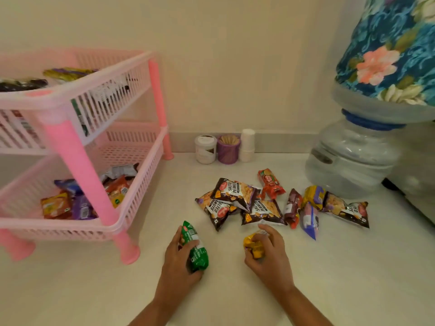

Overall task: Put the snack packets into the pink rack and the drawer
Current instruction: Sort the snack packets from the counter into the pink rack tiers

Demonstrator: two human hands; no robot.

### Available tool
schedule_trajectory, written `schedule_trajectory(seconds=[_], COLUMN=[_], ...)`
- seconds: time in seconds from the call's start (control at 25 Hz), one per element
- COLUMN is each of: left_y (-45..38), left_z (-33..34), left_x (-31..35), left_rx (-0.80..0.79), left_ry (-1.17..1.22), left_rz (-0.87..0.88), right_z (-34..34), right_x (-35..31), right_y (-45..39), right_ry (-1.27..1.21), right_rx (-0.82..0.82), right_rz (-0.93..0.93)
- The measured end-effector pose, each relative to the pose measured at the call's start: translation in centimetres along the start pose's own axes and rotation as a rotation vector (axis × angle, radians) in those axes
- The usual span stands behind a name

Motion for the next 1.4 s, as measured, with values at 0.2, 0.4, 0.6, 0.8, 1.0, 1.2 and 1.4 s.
schedule_trajectory(seconds=[0.2, 0.4, 0.6, 0.8, 1.0, 1.2, 1.4], left_y=[3.6, 6.4, 8.5, 8.8, 6.7, 1.7, -4.8], left_z=[-2.1, -5.7, -11.6, -17.9, -23.8, -27.2, -28.5], left_x=[-0.9, -2.5, -3.9, -5.7, -7.3, -8.5, -10.2], left_rx=[-0.013, 0.13, 0.243, 0.366, 0.519, 0.661, 0.518], left_ry=[-0.016, -0.032, -0.048, -0.05, 0.081, 0.151, -0.002], left_rz=[0.018, 0.186, 0.183, 0.15, -0.007, -0.009, -0.04], right_z=[3.2, 5.9, 7.7, 9.3, 10.8, 13.2, 16.2], right_x=[-5.7, -10.1, -14.5, -20.6, -25.9, -29.1, -30.5], right_y=[0.4, -0.1, -2.6, -7.2, -12.1, -14.3, -15.1], right_ry=[-0.086, -0.252, -0.36, -0.557, -0.602, -0.514, -0.63], right_rx=[-0.036, -0.107, -0.095, 0.0, 0.033, -0.189, -0.383], right_rz=[-0.064, -0.102, -0.142, -0.094, -0.096, -0.224, -0.226])
Point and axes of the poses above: each hand's wrist, its own y-axis away from the middle knuckle, its own z-axis out of the palm, x = y × z, the point moved 3 cm from there along -y, towards the middle knuckle, and after that the axes turned 4 degrees about z, right-handed, at the moved point
